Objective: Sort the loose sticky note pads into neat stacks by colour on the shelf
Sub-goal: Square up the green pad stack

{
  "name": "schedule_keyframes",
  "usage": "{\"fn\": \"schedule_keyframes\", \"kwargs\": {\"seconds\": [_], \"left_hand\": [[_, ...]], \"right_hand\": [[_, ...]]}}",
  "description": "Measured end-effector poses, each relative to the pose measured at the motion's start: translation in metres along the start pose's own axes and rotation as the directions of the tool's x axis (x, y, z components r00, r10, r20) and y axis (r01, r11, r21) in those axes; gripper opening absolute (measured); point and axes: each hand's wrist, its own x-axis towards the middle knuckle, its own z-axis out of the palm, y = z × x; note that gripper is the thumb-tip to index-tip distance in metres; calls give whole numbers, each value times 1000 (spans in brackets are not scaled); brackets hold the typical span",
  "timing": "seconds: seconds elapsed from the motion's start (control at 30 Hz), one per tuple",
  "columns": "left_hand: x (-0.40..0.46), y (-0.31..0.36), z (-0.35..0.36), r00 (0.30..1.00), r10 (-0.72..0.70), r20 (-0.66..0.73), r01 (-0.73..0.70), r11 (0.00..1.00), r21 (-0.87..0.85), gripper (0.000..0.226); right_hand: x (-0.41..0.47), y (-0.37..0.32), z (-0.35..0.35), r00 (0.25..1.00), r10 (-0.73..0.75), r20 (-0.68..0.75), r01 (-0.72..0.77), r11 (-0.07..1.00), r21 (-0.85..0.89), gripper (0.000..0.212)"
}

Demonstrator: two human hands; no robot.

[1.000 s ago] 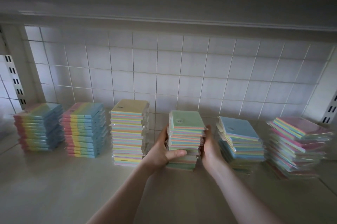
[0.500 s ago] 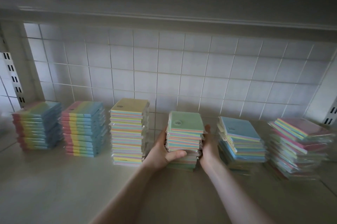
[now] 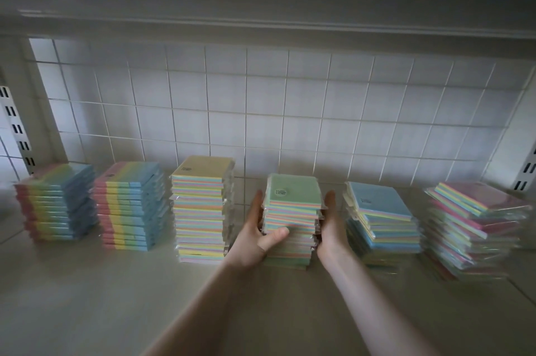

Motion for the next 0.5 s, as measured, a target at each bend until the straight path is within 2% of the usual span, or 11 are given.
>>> {"fn": "schedule_keyframes", "kwargs": {"seconds": [0.03,0.07,0.17,0.33,0.5], "left_hand": [[-1,4,0,1000,-8,-14,8,1000,-22,119],[-1,7,0,999,-9,-32,7,999,-39,117],[4,16,5,997,12,-73,-15,999,-52,89],[8,18,15,996,-9,-84,-1,994,-110,81],[4,23,15,995,-64,-81,55,992,-111,62]], "right_hand": [[1,-2,0,999,-26,23,26,999,28,58],[0,-4,-2,998,-54,35,52,997,61,55],[-9,-7,-2,981,-157,116,147,985,93,48],[-17,-6,6,978,-180,103,188,979,-75,51],[-17,-8,12,975,-223,-24,210,944,-255,51]]}}
